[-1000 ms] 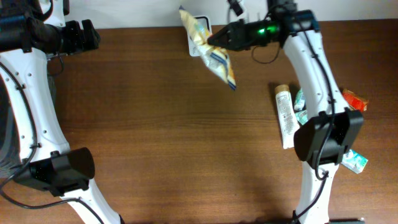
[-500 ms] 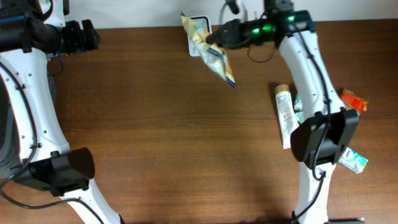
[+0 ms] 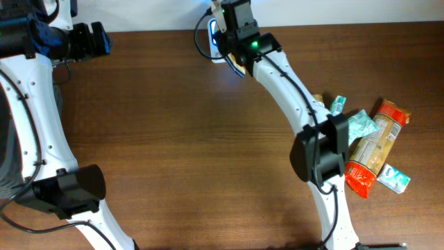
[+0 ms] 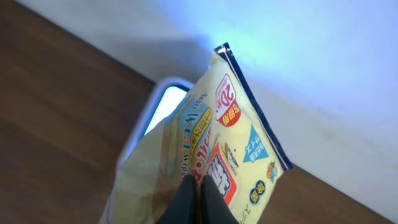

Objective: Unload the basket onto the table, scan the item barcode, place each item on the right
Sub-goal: 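Hold the yellow snack bag up at the scanner window with the right gripper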

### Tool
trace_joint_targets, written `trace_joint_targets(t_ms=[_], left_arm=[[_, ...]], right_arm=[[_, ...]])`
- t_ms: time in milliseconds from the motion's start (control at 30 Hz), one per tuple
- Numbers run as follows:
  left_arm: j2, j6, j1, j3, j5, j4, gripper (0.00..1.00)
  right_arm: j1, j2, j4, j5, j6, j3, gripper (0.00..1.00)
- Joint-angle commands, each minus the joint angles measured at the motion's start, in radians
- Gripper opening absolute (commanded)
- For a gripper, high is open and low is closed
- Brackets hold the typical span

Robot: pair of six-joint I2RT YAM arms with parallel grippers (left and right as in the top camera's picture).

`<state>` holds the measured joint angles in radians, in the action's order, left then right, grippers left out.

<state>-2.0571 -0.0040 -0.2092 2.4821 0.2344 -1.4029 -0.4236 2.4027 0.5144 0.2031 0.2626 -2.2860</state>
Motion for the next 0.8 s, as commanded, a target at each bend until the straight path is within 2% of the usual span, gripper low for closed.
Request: trace_joint_targets(t_ms=[0, 333, 433, 500, 533, 567, 600, 667, 767], left_arm=[[-0.007, 0.008, -0.003, 0.002, 0.000, 0.002, 0.99], [-0.007, 0.008, -0.003, 0.002, 0.000, 0.002, 0.99], [-0.007, 0.008, -0.003, 0.002, 0.001, 0.002, 0.99], [-0.007, 0.008, -0.003, 0.002, 0.001, 0.002, 0.99], [-0.007, 0.008, -0.003, 0.002, 0.000, 0.002, 0.99], [-0.007, 0.008, -0.003, 0.002, 0.001, 0.002, 0.99], [-0.007, 0.008, -0.003, 0.002, 0.001, 0.002, 0.99], [-0.007, 0.008, -0.003, 0.002, 0.001, 0.002, 0.99], [-0.007, 0.008, -0.003, 0.002, 0.001, 0.002, 0.99]], right_arm=[[0.002, 0.037, -0.018, 0.132, 0.075, -0.009, 0.04], [-0.029, 0.039, -0.057, 0.171, 0.125, -0.009, 0.04], [-0.037, 0.039, -0.013, 0.194, 0.000, -0.009, 0.04], [-0.026, 0.039, 0.075, 0.173, -0.204, -0.009, 0.06], [-0.013, 0.039, 0.127, 0.114, -0.288, -0.009, 0.25], [-0.001, 0.039, 0.168, 0.049, -0.349, -0.009, 0.48], [0.019, 0.039, 0.221, -0.034, -0.421, -0.009, 0.61], [0.070, 0.039, 0.313, -0.229, -0.557, -0.009, 0.75], [0.108, 0.040, 0.371, -0.371, -0.595, -0.008, 0.87]])
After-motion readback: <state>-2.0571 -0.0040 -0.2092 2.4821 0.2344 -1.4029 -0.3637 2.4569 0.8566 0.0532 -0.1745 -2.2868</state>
